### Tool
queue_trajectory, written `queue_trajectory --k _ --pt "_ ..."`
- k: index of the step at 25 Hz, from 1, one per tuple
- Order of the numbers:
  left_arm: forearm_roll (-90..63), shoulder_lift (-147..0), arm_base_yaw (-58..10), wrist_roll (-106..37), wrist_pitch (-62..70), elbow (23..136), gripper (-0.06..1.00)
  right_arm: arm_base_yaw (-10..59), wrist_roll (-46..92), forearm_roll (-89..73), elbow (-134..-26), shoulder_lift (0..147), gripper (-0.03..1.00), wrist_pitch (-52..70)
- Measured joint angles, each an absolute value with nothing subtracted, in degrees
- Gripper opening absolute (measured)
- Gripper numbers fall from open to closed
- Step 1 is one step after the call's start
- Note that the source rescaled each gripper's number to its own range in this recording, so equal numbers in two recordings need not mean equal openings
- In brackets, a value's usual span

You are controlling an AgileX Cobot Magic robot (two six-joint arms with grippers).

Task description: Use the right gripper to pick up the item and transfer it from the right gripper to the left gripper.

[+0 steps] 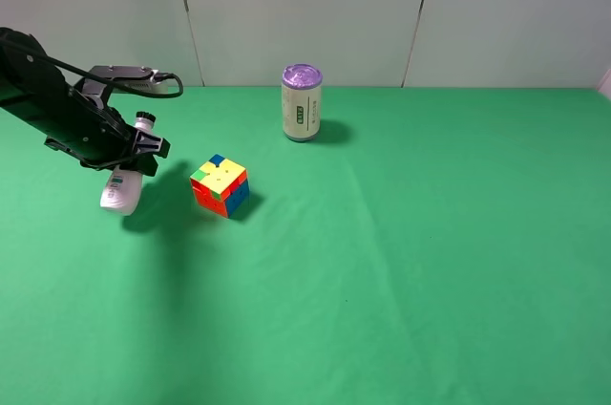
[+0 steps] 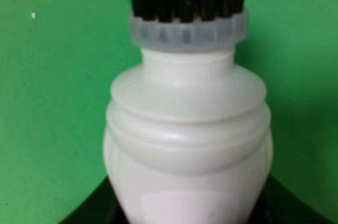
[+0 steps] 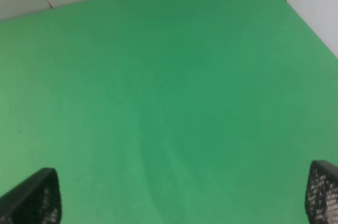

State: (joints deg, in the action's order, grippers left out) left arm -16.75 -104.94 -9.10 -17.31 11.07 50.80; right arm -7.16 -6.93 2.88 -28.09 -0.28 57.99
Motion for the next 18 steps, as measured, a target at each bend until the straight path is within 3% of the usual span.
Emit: queue_trajectory --k 16,18 --pt "-16.75 -107.69 -9.1 -17.98 12.27 50.8 0.0 -7.16 -6.93 2.88 -28.09 -0.28 1.0 57.99" --pt "-16.75 -107.69 -9.1 -18.4 12.59 50.8 0.09 -7.16 -6.93 2.88 -28.09 -0.28 1.0 57.99"
